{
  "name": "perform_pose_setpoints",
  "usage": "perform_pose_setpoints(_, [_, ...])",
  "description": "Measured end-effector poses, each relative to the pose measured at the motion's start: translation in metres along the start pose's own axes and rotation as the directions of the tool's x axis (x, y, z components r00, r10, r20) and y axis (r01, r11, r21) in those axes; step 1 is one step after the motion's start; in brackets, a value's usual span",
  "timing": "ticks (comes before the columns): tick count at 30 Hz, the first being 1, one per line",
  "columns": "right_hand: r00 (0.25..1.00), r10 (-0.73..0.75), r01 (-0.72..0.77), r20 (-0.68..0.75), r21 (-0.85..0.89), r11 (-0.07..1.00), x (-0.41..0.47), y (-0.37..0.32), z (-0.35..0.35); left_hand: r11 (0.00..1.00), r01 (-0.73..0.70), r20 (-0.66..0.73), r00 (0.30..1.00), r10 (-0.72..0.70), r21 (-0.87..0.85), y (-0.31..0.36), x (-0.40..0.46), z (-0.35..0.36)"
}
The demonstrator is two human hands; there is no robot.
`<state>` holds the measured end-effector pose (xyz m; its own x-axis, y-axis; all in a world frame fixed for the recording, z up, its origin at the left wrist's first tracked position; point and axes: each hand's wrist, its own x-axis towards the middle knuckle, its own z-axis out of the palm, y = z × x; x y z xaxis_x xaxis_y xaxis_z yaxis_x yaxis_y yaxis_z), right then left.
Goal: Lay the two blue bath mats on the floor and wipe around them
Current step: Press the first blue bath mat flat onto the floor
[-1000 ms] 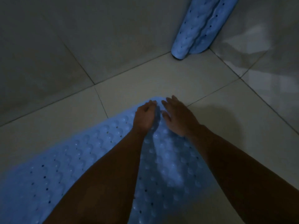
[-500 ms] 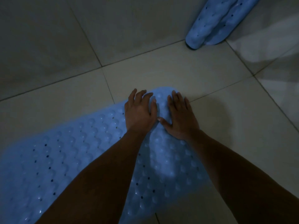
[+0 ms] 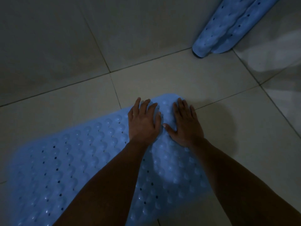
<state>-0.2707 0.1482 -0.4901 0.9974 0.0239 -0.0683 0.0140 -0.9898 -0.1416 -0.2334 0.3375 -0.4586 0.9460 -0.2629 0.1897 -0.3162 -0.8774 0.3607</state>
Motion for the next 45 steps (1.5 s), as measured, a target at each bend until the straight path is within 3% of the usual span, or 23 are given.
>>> perform_pose_setpoints(17, [0.998, -0.008, 0.008, 0.056, -0.002, 1.000, 0.000, 0.001, -0.001, 1.000, -0.011, 0.039, 0.999, 0.011, -0.006, -0.002, -0.017, -0.004])
perform_pose_setpoints(24, [0.938, 0.060, -0.151, 0.342, 0.243, 0.958, 0.036, 0.005, -0.059, 0.999, 0.027, 0.104, 0.994, -0.030, 0.024, 0.010, -0.025, -0.011])
perform_pose_setpoints(28, [0.986, 0.086, -0.137, 0.144, 0.399, 0.907, 0.048, 0.018, -0.092, 0.999, -0.042, 0.242, 0.969, 0.044, -0.013, 0.042, -0.022, 0.009])
perform_pose_setpoints(32, [0.985, 0.145, -0.081, -0.091, 0.498, 0.863, 0.035, 0.015, -0.082, 0.993, -0.068, 0.331, 0.943, 0.031, 0.101, 0.058, -0.027, 0.042])
perform_pose_setpoints(36, [0.989, 0.127, -0.083, -0.073, 0.436, 0.896, 0.030, 0.025, -0.056, 0.986, -0.084, 0.338, 0.941, 0.030, 0.147, 0.061, -0.031, 0.053])
perform_pose_setpoints(45, [0.971, 0.148, -0.061, -0.187, 0.405, 0.912, 0.026, 0.023, -0.043, 0.991, -0.056, 0.383, 0.924, 0.004, 0.125, 0.062, -0.031, 0.048])
